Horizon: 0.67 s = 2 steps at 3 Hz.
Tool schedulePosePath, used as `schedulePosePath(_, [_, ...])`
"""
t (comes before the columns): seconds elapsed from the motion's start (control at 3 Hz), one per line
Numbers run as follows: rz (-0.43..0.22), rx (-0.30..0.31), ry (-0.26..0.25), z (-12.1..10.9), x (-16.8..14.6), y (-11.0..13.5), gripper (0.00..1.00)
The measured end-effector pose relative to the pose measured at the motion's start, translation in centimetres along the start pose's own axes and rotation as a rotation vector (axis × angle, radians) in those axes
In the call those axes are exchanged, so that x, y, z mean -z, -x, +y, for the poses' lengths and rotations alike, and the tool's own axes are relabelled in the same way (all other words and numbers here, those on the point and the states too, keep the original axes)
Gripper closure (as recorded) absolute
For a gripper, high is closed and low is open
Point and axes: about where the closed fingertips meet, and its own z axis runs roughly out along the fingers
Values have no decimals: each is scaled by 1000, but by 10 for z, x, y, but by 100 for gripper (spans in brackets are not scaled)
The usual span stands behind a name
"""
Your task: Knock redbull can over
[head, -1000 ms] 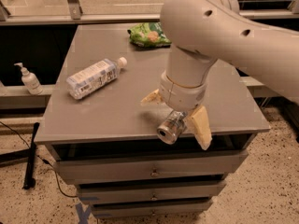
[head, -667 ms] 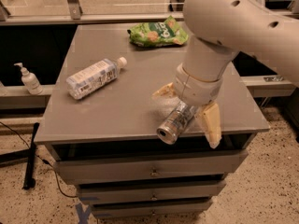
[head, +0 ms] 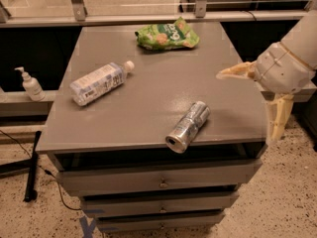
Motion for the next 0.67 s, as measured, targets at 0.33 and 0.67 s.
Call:
schedulePosePath(0.33, [-138,-174,-171,4,44,-40,0])
schedulePosePath(0.67, [-217,-167,-234,-9,59,-27,0])
